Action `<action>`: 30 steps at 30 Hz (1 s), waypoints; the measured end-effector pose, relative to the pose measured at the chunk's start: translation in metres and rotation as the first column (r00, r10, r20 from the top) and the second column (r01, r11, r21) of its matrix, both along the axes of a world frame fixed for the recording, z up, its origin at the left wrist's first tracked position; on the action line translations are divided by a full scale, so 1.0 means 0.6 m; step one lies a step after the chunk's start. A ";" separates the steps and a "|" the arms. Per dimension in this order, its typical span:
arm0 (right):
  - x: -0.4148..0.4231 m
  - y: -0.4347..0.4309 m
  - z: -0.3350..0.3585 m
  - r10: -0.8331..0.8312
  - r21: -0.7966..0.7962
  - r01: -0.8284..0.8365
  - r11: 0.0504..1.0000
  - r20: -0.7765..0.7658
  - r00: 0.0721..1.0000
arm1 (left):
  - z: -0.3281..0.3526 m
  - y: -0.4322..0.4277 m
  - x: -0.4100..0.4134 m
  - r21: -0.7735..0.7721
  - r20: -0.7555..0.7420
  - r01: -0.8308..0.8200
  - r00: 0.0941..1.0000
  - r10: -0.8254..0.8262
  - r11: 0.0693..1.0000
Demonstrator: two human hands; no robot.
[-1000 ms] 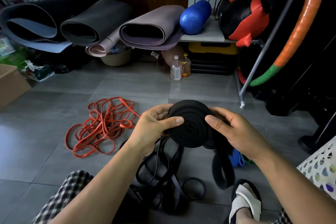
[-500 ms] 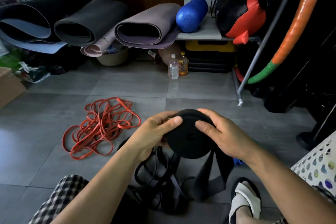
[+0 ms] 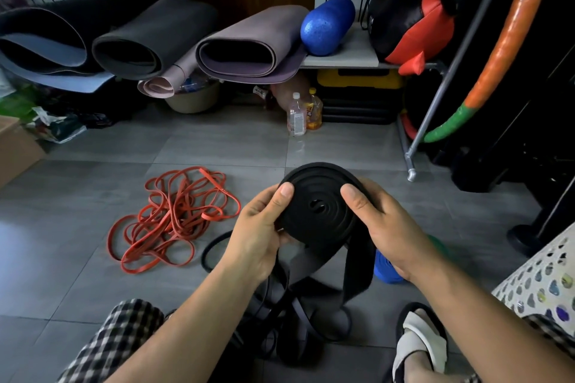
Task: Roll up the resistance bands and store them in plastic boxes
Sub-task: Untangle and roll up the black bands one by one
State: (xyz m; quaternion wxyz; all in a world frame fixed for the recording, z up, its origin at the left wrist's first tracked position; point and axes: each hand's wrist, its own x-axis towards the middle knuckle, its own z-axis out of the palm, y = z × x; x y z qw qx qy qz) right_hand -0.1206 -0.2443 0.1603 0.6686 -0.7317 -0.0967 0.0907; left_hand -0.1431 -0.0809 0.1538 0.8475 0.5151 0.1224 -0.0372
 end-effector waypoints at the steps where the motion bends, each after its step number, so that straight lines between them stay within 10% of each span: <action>1: -0.001 0.003 -0.001 -0.019 0.012 0.019 1.000 0.005 1.000 | -0.002 -0.003 -0.001 -0.019 0.000 -0.011 1.000 0.011 1.000; 6: 0.006 0.001 0.003 -0.062 -0.142 0.073 0.987 0.085 0.994 | -0.005 -0.003 -0.001 -0.009 -0.067 0.094 0.993 -0.095 0.995; 14: 0.000 0.006 -0.002 0.142 -0.360 -0.113 0.926 0.055 0.988 | -0.006 -0.007 0.013 0.556 0.179 0.085 0.959 -0.219 0.827; 22: 0.007 -0.014 0.002 0.275 -0.058 -0.295 0.954 -0.224 0.935 | 0.003 0.007 0.015 0.336 0.142 -0.099 0.988 0.054 0.937; 30: 0.017 -0.085 -0.037 0.469 -0.421 -0.603 0.678 -0.384 0.795 | 0.027 0.078 0.024 0.152 0.050 -0.275 0.961 0.271 0.949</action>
